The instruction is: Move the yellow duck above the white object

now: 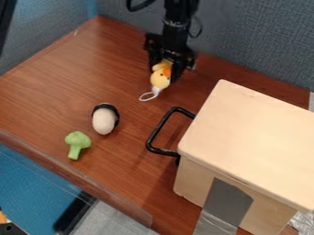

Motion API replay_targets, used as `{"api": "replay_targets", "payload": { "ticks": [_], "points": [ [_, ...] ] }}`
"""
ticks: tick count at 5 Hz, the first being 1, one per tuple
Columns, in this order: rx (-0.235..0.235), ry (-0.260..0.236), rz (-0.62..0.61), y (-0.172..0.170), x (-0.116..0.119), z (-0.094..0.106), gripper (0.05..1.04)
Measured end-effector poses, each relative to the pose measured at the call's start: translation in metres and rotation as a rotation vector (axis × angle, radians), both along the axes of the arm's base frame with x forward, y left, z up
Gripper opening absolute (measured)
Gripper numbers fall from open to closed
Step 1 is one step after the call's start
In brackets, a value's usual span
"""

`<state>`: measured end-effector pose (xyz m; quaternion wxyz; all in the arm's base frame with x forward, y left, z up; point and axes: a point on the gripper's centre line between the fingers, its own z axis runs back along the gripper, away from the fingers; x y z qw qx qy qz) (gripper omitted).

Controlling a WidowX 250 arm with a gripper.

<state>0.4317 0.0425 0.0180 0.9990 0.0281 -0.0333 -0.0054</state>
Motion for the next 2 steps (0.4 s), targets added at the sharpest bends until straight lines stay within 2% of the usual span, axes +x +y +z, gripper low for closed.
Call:
{"api": "replay_targets", "payload": {
  "ticks": [1,2],
  "points": [
    [0.020,-0.089,0.008,-0.002,-0.002,0.038,1.003],
    [0.042,-0.164,-0.021,-0.012,-0.011,0.076,1.004]
  ]
}}
